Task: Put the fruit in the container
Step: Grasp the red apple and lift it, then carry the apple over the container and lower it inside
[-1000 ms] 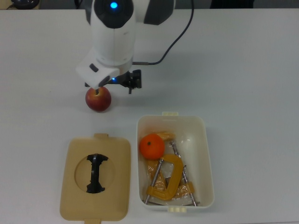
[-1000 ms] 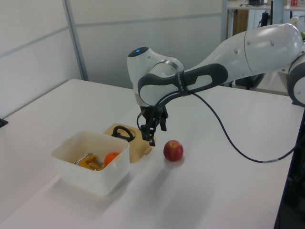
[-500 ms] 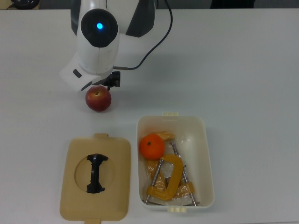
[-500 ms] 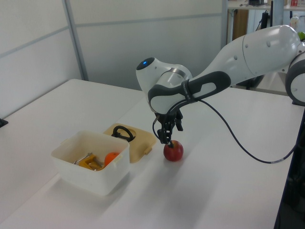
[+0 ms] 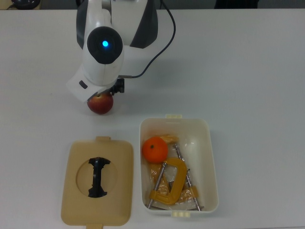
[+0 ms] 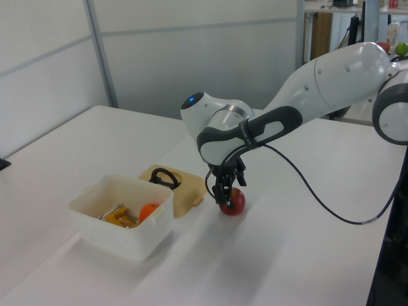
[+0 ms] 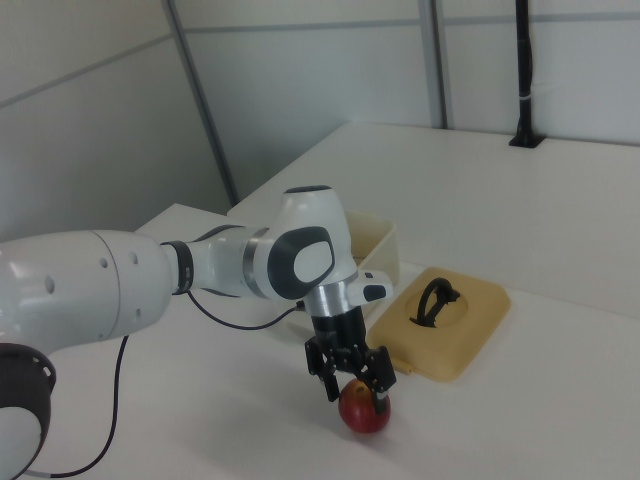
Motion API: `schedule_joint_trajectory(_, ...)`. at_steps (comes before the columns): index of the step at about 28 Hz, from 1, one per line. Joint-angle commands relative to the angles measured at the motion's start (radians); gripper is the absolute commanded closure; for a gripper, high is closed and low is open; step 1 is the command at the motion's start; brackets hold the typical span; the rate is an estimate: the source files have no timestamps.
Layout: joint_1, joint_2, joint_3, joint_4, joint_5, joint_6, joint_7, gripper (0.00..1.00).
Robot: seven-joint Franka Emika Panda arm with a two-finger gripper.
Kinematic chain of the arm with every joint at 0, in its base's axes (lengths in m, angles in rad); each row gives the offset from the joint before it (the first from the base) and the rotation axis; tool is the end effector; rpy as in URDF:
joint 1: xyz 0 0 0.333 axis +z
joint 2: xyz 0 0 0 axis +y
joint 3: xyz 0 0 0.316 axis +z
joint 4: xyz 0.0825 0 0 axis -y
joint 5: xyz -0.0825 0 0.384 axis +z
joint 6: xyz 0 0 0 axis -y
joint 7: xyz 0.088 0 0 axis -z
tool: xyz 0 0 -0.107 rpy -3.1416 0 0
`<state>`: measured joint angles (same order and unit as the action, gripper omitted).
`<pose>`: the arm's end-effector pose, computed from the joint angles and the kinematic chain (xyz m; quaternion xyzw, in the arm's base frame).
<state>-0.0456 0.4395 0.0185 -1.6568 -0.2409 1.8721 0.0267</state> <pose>0.6450 -0.0368 0.3405 0.9879 0.0213 -0.1109 0.1060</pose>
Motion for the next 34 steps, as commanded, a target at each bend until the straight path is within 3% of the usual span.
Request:
schedule_joint_trajectory(1, 0.010, 0.024, -0.002, -0.001, -0.021, 0.033, -0.019, 0.00)
schedule_joint_trajectory(2, 0.010, 0.025, -0.002, -0.001, -0.027, 0.033, -0.019, 0.00)
schedule_joint_trajectory(5, 0.010, 0.025, 0.003, 0.003, -0.051, 0.033, -0.019, 0.25)
schedule_joint_trajectory(7, 0.010, 0.025, 0.003, 0.006, -0.046, 0.033, -0.022, 0.49)
schedule_joint_trajectory(8, 0.010, 0.024, 0.003, 0.012, -0.041, 0.033, -0.022, 0.70)
schedule_joint_trajectory(10, 0.009, 0.022, 0.003, 0.020, -0.037, 0.032, -0.034, 0.89)
schedule_joint_trajectory(12, 0.009, 0.013, 0.003, 0.023, -0.031, 0.029, -0.071, 1.00)
schedule_joint_trajectory(21, 0.003, -0.021, 0.001, 0.115, 0.092, 0.024, -0.077, 1.00)
schedule_joint_trajectory(25, 0.004, -0.028, 0.004, 0.189, 0.155, 0.033, -0.079, 1.00)
schedule_joint_trajectory(28, 0.007, -0.028, 0.023, 0.236, 0.198, 0.058, -0.082, 0.98)
schedule_joint_trajectory(34, 0.013, -0.022, 0.075, 0.238, 0.242, 0.272, -0.051, 0.96)
